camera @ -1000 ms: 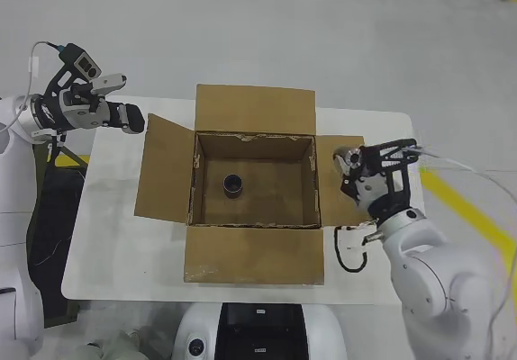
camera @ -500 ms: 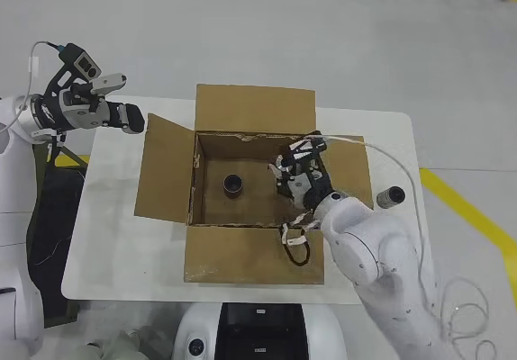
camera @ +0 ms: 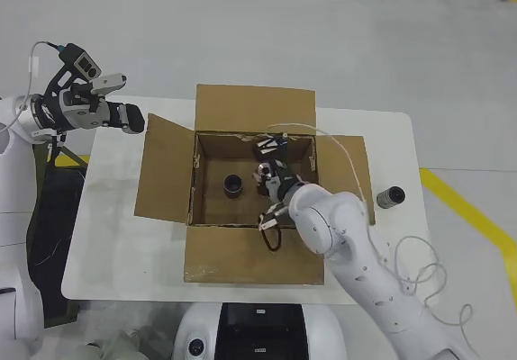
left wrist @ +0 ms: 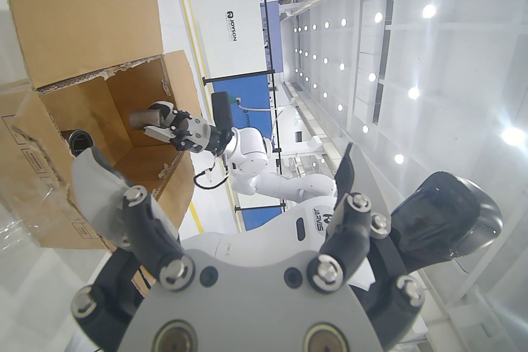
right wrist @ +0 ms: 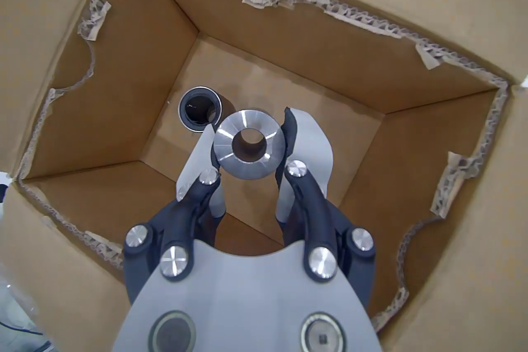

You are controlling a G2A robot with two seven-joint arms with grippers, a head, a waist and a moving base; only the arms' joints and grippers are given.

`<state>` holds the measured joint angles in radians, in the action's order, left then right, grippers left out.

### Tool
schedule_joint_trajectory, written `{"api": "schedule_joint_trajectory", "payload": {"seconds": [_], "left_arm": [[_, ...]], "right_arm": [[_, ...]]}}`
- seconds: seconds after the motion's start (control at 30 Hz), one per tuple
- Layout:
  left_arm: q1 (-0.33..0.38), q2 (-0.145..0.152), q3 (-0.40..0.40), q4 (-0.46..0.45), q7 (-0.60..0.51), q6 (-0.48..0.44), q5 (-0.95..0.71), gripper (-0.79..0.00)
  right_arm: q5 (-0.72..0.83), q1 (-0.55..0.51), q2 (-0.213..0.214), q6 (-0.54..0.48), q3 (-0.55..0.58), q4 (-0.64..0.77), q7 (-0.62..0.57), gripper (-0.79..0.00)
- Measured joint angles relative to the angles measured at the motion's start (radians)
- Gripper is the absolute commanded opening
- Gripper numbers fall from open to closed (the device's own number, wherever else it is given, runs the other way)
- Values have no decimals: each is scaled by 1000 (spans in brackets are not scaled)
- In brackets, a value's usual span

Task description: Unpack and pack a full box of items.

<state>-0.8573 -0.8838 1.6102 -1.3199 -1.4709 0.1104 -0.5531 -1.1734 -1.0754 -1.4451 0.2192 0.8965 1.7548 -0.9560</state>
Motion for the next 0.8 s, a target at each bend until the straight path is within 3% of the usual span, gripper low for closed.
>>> {"api": "schedule_joint_trajectory", "payload": {"seconds": [0.6, 0.8], "left_arm": [[0, 0, 0, 0, 0, 0, 0, 0], [0, 0, 0, 0, 0, 0, 0, 0]], "right_arm": [[71, 120, -49, 27, -65, -275, 29, -785], [82, 147, -62, 29, -80, -336, 32, -662]]}}
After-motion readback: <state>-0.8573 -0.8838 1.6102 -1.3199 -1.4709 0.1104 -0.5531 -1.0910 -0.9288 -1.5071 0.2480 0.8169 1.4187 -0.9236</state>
